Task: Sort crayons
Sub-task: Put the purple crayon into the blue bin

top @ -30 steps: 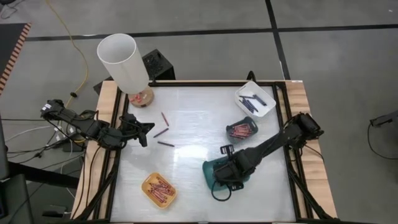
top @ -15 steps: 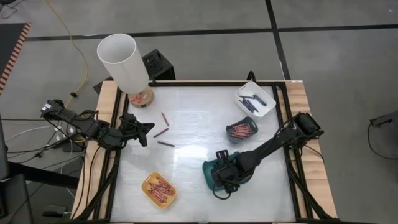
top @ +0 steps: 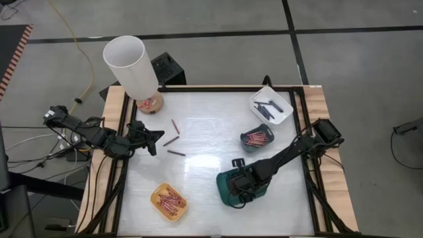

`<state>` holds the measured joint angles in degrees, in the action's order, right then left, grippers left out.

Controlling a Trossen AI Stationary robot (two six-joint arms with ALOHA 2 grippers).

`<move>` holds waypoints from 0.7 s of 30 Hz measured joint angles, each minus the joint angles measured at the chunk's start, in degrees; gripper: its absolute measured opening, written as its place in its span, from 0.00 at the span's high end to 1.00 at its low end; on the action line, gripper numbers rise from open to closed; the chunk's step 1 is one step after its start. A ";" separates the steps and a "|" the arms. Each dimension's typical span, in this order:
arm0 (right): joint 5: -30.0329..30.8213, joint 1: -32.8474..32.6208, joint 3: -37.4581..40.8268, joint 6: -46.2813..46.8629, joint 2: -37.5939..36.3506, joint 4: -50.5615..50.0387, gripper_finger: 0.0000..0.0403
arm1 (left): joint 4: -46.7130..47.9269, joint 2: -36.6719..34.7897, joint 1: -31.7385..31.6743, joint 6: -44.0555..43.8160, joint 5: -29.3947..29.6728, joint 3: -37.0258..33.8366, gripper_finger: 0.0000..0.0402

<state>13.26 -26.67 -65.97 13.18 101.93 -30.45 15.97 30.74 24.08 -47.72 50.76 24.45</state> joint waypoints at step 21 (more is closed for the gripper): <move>-0.41 5.61 -0.84 -14.57 -13.79 18.73 0.81 | -0.25 0.00 0.00 -0.11 0.73 0.00 1.00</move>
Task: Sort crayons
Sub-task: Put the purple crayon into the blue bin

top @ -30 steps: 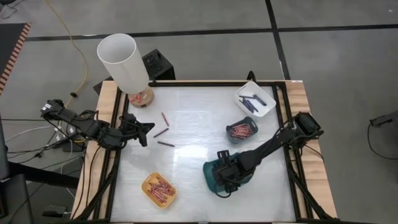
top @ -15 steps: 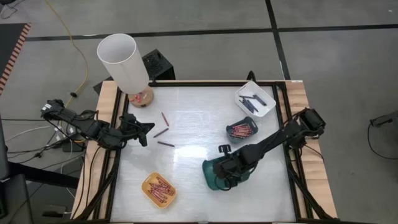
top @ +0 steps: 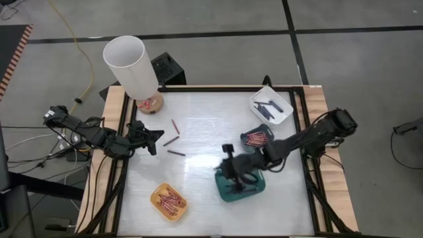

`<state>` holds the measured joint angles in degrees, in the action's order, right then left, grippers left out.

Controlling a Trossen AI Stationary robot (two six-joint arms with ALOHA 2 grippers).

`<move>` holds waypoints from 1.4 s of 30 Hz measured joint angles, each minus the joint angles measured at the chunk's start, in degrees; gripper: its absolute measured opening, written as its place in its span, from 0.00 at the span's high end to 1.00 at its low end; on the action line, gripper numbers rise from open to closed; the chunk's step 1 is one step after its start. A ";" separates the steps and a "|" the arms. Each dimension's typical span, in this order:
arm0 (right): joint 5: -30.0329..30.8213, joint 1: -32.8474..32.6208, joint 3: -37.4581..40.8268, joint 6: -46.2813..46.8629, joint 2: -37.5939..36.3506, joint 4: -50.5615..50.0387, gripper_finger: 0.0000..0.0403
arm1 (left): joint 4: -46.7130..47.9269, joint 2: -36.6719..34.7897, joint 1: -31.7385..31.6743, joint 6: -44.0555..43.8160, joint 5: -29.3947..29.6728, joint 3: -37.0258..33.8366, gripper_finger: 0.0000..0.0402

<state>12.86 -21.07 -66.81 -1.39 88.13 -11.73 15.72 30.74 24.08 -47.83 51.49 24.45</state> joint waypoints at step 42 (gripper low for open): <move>-4.15 17.20 -32.42 -8.03 44.14 14.44 0.47 | 1.56 -0.04 0.00 2.62 -0.10 0.02 1.00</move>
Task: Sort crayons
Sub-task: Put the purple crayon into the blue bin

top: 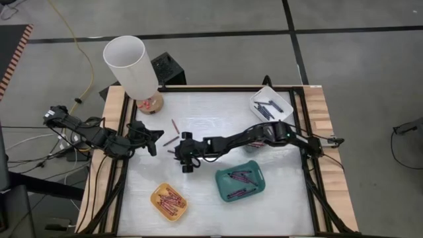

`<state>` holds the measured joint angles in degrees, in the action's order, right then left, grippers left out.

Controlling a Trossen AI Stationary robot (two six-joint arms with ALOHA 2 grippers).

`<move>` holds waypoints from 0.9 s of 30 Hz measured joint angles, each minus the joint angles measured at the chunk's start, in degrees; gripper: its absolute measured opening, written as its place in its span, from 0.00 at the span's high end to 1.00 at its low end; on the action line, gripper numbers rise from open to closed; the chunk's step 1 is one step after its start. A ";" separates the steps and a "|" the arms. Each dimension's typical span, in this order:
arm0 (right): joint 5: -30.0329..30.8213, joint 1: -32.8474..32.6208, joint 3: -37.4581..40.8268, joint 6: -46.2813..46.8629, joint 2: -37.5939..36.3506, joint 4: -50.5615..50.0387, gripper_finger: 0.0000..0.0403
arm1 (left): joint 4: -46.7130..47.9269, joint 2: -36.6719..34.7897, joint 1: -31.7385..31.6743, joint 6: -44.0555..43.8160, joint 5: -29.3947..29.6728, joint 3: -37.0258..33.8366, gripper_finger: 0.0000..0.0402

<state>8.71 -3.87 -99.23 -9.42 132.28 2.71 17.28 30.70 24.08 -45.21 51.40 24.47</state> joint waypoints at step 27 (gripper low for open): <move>-0.24 2.04 -0.40 9.41 5.06 -3.57 0.73 | -0.04 0.02 -0.01 -0.10 0.04 0.00 1.00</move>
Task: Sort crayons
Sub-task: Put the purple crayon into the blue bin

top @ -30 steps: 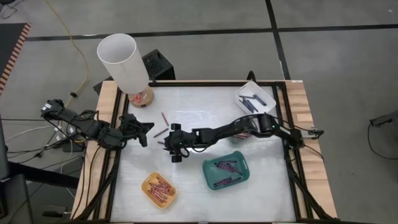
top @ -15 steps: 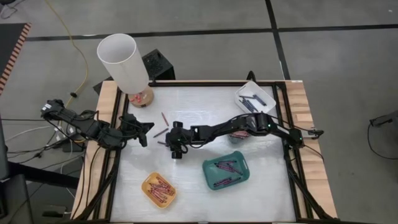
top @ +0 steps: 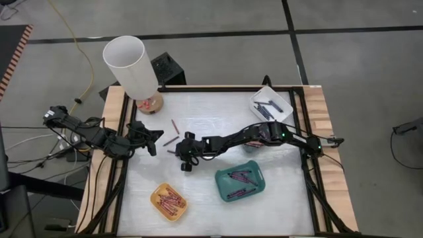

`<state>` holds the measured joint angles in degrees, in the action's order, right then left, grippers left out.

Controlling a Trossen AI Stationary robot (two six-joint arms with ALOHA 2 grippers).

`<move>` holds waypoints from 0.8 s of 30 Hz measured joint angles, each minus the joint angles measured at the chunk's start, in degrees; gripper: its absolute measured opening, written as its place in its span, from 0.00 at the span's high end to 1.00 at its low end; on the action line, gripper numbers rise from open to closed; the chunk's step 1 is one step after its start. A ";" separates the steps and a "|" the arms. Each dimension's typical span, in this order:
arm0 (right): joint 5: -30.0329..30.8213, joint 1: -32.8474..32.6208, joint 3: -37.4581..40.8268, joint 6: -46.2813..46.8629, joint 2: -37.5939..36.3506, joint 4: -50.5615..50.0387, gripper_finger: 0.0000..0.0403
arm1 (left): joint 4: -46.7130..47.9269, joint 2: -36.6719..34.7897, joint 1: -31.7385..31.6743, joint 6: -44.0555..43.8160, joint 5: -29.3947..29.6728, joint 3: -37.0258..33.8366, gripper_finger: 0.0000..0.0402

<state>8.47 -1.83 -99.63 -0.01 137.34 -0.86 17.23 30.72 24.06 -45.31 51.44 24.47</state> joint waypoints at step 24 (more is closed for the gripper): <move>0.22 -3.16 0.44 -8.76 -10.91 -5.15 0.99 | -1.29 -0.04 0.01 -2.00 -3.15 0.00 1.00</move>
<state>8.69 -4.99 -99.20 -8.77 126.42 -6.01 15.95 30.68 24.08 -47.31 48.29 24.47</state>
